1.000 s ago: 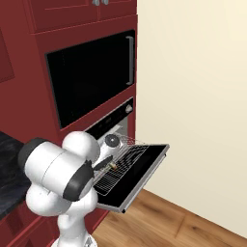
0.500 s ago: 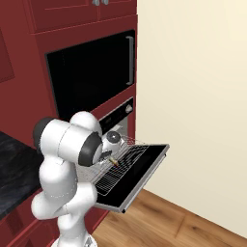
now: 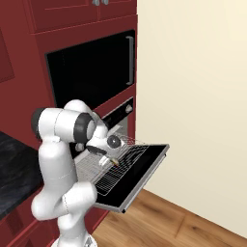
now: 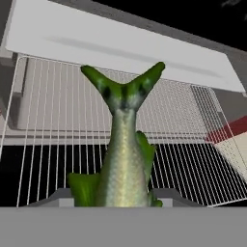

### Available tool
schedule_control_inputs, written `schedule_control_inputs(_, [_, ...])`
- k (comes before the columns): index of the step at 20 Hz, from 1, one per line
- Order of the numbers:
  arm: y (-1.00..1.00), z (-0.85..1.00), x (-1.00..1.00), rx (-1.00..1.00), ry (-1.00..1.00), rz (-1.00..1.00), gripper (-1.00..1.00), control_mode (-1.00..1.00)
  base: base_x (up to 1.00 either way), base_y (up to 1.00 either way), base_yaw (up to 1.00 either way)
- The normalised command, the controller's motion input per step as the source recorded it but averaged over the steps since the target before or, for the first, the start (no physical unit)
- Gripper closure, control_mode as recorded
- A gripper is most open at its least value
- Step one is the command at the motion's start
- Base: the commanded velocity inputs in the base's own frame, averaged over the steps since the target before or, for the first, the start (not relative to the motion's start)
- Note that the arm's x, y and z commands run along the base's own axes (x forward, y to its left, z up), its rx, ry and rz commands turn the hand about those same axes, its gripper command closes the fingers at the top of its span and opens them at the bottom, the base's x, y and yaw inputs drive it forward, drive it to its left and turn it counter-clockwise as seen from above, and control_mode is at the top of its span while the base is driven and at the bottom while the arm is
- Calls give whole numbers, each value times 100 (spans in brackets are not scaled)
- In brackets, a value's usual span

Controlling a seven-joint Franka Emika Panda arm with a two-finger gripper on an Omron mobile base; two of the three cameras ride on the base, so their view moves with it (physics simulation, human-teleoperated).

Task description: Place the fish on the bottom rack of the oven, and slide the tray back inside. Close the oven door.

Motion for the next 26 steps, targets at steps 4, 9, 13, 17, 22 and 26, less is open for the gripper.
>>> schedule_control_inputs(4, [-11, -47, 0, 1, -17, 0, 100, -100, 0, 0, 0])
schedule_control_inputs(9, [-34, -23, 0, 9, -18, 2, 100, -100, 0, 0, 0])
schedule_control_inputs(13, [-25, -6, 1, 13, -15, 2, 100, -100, 0, 0, 0])
schedule_control_inputs(17, [-3, 0, 16, 10, -7, 2, 100, -100, 0, 0, 0])
schedule_control_inputs(22, [0, 0, 50, 0, 1, 3, 100, -100, 0, 0, 0])
schedule_control_inputs(26, [1, -1, 67, 0, 6, 7, 100, -100, 0, 0, 0])
